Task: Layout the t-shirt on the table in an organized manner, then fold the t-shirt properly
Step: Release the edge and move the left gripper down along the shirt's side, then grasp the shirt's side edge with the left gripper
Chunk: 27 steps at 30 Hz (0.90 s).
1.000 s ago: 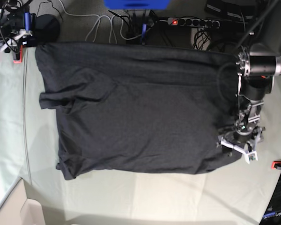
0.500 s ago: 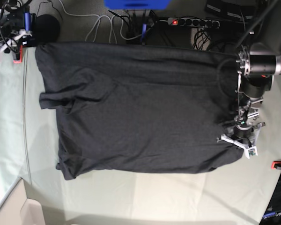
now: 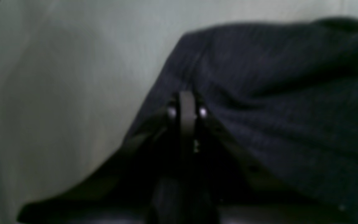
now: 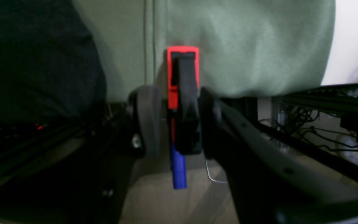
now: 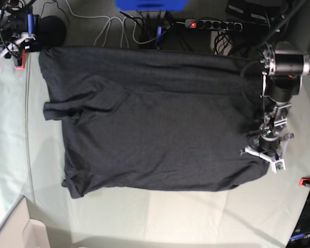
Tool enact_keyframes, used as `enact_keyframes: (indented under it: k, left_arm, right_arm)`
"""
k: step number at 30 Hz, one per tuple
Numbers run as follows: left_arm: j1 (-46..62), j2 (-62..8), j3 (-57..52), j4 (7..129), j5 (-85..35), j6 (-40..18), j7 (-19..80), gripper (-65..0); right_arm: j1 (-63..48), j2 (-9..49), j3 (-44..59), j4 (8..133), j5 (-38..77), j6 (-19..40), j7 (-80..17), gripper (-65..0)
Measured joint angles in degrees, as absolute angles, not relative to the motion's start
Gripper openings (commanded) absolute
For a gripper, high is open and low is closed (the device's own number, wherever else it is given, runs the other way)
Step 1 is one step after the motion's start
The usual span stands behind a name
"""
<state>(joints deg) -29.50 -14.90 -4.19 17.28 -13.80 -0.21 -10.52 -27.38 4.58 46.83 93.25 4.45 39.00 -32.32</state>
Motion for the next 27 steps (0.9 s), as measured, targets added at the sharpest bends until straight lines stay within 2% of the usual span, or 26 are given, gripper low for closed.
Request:
enact_keyframes:
  k: [5,7,9,27]
  left_arm:
    - [-29.1,-15.4,-4.2,20.0,-13.6,-0.2,-10.8,-29.9]
    - [-28.3,-16.0,-4.3,20.0,-13.8,-0.2,-10.9,-23.3]
    - [-27.3,-16.3,-4.3,19.7,-13.8,0.0,-10.6,-19.5]
    - [-26.1,-17.0,-4.4,19.5,-13.8,0.0,-10.8,-18.7]
  right_arm:
    - [-27.4,4.6,46.8,93.3,4.4,39.0,-32.4,-43.4]
    - [-27.4,4.6,46.8,93.3,4.4,39.0,-32.3,-43.4]
    - [-27.4,4.6,46.8,93.3,4.4,39.0,-32.3,-43.4]
    - [-27.4,4.3,46.8,93.3,4.4,39.0,-32.3,-43.4]
